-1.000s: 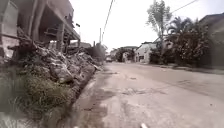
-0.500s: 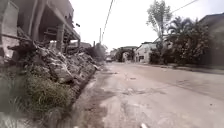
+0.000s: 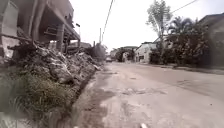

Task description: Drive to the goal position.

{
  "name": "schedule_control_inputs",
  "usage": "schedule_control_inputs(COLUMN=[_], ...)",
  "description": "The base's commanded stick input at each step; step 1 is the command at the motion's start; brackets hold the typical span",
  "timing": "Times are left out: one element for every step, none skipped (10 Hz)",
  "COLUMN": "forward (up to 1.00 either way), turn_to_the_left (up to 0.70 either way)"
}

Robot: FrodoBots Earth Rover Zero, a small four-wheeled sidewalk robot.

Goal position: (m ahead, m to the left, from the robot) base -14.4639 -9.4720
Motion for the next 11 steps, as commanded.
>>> schedule_control_inputs(forward=[0.05, 0.04, 0.04, 0.04, 0.04, 0.04, 0.04, 0.04, 0.04, 0.04, 0.05], turn_to_the_left=[0.0, 0.0, 0.0, 0.0, 0.0, 0.0, 0.0, 0.0, 0.0, 0.0, 0.0])
